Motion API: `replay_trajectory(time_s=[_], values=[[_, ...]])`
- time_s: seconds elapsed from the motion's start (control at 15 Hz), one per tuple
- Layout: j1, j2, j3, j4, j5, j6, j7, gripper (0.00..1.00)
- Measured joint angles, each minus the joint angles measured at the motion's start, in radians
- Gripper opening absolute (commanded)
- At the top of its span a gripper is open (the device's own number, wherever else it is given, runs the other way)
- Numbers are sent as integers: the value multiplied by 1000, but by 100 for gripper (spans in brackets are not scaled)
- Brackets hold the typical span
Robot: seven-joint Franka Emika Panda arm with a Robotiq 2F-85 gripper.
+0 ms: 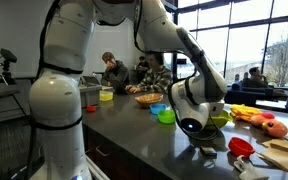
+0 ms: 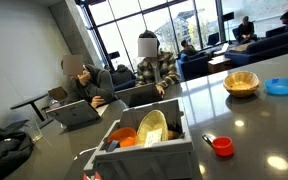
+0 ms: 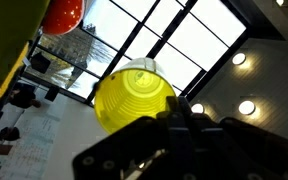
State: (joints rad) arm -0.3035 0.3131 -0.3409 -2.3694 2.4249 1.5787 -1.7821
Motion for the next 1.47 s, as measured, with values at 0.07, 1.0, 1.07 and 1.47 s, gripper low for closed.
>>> replay_trajectory(time_s=[0.07,1.0,1.07,1.47], values=[[0,0,0,0,0,-1,0,1],[0,6,0,0,0,-6,-5,1],[0,9,0,0,0,-3,-12,1],[10,14,-1,4,-11,58,-70,1]])
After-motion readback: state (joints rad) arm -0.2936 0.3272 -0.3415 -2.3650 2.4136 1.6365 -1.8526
